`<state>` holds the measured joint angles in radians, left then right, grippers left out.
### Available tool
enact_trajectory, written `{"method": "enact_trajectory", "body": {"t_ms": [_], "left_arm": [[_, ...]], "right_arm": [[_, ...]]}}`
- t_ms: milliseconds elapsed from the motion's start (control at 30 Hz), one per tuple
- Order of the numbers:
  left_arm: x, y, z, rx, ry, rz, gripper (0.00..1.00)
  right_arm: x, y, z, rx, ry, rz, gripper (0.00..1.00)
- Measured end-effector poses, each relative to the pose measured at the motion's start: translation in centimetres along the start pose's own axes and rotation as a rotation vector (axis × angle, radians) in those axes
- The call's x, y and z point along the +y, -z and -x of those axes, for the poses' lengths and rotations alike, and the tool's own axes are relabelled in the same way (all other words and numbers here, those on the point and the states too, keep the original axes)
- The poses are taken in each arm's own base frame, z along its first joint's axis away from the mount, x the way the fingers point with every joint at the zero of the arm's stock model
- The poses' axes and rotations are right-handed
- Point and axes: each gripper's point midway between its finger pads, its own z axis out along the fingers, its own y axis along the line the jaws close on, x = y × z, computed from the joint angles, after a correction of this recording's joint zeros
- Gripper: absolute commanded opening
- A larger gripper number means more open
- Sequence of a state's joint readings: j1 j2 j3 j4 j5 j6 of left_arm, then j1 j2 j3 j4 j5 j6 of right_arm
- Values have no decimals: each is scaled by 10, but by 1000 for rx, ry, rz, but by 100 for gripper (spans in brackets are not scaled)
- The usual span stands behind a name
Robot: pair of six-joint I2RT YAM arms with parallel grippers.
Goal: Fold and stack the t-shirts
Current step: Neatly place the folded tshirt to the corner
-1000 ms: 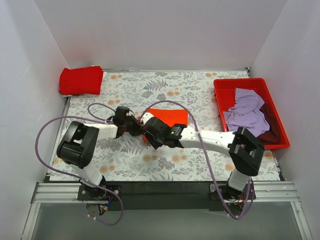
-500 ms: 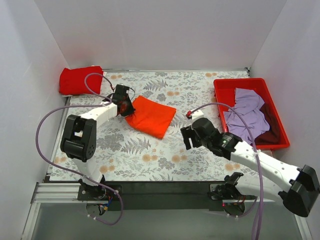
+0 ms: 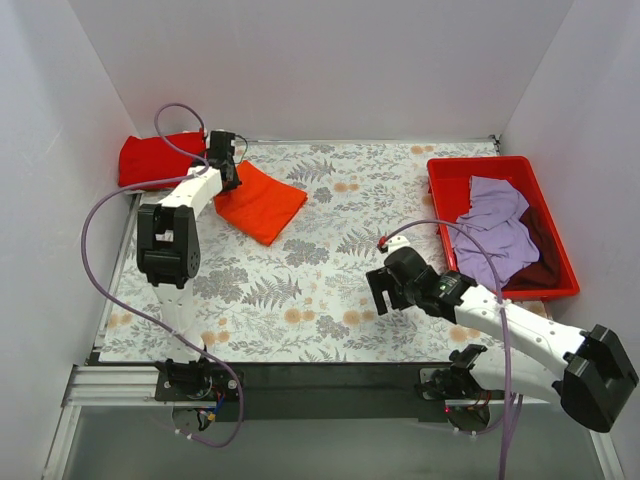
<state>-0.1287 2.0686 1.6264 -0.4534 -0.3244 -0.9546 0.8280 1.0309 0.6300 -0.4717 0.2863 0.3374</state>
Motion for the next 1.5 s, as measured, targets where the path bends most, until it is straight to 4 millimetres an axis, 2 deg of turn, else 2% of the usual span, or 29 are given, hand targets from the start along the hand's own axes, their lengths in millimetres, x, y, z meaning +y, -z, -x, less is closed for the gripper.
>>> {"method": "enact_trajectory", "body": {"t_ms": [167, 333, 533, 700, 800, 1100, 1500], "left_arm": [[5, -17, 36, -54, -44, 21, 0], [6, -30, 91, -163, -42, 30, 0], [23, -39, 131, -237, -26, 52, 0], [45, -33, 160, -293, -11, 75, 0], [61, -32, 170, -317, 5, 92, 0], [115, -36, 179, -316, 47, 128, 0], [184, -32, 191, -332, 102, 185, 0]], "right_arm": [[6, -14, -19, 106, -1, 15, 90], [9, -22, -30, 174, 0, 29, 89], [16, -24, -18, 178, -19, 56, 88], [17, -26, -11, 180, -27, 60, 87], [17, -26, -8, 178, -29, 59, 86], [18, -21, 5, 173, -23, 58, 85], [17, -21, 5, 210, -12, 45, 82]]}}
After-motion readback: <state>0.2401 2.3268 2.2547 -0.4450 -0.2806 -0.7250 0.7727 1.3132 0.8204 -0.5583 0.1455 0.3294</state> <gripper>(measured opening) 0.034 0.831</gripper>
